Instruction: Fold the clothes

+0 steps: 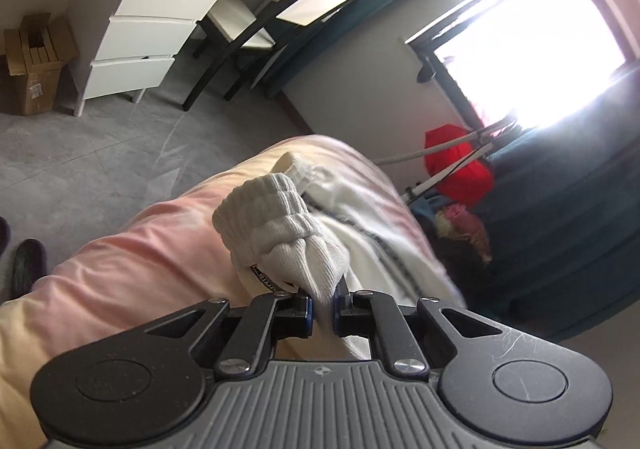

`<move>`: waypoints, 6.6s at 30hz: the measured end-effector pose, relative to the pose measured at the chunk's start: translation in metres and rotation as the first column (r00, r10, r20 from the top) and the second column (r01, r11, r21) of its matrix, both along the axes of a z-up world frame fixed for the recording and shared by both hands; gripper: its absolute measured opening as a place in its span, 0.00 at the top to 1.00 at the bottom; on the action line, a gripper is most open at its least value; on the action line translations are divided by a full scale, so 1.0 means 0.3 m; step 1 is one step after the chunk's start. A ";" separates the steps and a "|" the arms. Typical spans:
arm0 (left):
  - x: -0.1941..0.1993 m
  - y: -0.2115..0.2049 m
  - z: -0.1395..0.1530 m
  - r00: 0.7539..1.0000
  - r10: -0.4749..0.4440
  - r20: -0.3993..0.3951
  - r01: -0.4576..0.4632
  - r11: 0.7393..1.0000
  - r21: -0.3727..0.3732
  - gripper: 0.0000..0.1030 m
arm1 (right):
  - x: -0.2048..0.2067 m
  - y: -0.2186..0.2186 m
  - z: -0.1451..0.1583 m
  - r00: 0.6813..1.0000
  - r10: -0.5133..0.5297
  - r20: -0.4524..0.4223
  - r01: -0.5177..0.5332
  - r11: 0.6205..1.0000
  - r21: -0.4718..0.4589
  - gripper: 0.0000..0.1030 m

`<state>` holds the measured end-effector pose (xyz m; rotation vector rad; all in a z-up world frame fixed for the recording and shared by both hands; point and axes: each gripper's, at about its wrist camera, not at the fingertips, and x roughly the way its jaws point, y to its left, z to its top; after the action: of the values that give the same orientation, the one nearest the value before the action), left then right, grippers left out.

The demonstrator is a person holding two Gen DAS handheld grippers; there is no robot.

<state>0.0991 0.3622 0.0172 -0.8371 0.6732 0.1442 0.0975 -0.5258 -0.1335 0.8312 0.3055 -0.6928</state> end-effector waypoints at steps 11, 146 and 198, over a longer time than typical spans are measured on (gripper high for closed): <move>-0.156 -0.087 -0.116 0.994 -0.072 -0.077 0.088 0.973 0.216 0.29 | -0.101 0.082 0.108 0.996 0.032 -0.083 -0.029 0.999 0.040 0.13; -0.171 -1.388 -0.420 0.423 -0.897 -0.128 0.699 0.234 0.676 0.19 | -0.210 0.037 -0.018 0.998 -0.028 -0.065 0.043 0.968 0.248 0.93; -0.221 -1.192 -0.233 0.513 -0.852 0.103 0.592 0.439 0.676 0.96 | -0.304 0.007 0.054 0.980 -0.183 0.075 0.170 0.974 0.150 0.94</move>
<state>0.0328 0.0046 -0.0528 0.1058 0.4699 -0.6486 0.0065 -0.5237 -0.1172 1.0317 0.2039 -0.8044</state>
